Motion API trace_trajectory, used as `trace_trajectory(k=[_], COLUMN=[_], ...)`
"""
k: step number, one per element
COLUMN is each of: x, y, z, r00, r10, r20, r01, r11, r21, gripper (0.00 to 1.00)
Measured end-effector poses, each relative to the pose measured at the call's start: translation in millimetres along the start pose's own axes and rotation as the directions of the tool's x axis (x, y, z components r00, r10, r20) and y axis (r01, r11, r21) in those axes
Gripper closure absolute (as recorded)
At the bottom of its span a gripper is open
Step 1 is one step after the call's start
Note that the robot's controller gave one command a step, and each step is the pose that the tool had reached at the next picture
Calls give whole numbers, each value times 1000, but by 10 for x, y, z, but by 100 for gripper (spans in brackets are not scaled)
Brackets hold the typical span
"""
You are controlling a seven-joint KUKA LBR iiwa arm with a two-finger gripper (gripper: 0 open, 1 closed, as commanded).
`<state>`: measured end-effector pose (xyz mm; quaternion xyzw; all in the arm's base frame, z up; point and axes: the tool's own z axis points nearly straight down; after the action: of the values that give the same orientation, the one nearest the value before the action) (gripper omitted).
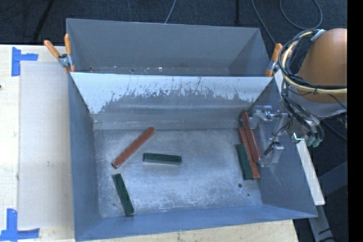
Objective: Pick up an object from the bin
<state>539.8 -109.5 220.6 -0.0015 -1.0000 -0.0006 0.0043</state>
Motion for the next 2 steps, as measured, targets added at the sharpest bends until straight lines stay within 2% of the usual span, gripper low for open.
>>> trace_trajectory(k=[1,2], x=[-367,-598], y=[-230,-215], z=[1479,1203], r00=[490,112], r10=[-871,-994], r20=[23,9], r01=[872,994], r11=[490,112], r21=[-11,6], gripper=[0,0])
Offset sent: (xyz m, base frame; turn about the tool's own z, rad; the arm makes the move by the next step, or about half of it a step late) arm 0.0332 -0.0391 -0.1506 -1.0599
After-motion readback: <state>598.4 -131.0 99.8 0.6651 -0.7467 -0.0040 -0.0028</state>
